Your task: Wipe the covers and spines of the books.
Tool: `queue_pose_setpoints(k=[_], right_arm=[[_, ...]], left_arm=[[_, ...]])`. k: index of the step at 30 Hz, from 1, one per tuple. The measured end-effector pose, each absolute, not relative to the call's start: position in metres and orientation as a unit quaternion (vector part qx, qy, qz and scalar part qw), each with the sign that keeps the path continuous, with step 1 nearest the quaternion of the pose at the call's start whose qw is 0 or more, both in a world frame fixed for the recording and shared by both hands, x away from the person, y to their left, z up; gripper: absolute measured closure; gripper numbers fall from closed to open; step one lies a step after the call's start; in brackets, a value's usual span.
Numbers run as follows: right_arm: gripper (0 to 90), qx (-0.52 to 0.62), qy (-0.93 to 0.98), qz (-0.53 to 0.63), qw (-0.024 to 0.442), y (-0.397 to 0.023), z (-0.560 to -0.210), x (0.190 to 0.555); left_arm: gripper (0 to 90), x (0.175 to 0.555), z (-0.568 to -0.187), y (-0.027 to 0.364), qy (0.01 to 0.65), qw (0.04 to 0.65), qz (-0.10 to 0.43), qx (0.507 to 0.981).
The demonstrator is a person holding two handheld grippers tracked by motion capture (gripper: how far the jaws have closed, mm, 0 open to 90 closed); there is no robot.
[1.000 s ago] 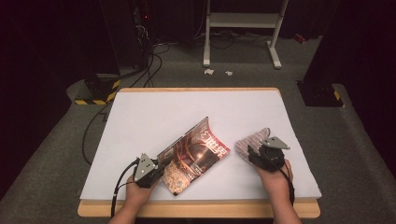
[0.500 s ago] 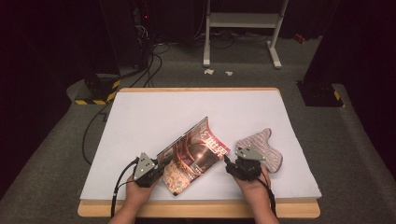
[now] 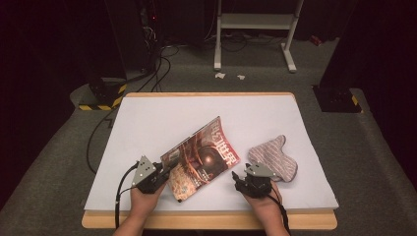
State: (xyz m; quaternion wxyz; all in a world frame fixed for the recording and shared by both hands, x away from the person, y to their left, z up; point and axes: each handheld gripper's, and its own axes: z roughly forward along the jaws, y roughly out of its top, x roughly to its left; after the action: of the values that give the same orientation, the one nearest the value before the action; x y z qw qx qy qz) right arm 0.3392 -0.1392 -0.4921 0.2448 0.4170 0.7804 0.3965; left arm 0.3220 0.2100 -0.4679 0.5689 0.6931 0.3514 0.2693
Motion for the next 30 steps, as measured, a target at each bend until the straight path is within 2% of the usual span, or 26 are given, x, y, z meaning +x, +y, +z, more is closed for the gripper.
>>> queue_pose_setpoints(k=[9,17,30], right_arm=[[40.5,0.43,0.772,0.407,0.231,-0.15,-0.493,0.341],[41.2,0.435,0.764,0.422,0.222,-0.156,-0.49,0.343],[41.8,0.433,0.765,0.429,0.208,-0.152,-0.492,0.344]], left_arm=[[84.1,0.327,-0.443,0.24,0.372,0.572,0.313,0.66],[84.0,0.339,-0.415,0.255,0.374,0.553,0.363,0.65],[84.1,0.357,-0.413,0.285,0.412,0.542,0.396,0.616]])
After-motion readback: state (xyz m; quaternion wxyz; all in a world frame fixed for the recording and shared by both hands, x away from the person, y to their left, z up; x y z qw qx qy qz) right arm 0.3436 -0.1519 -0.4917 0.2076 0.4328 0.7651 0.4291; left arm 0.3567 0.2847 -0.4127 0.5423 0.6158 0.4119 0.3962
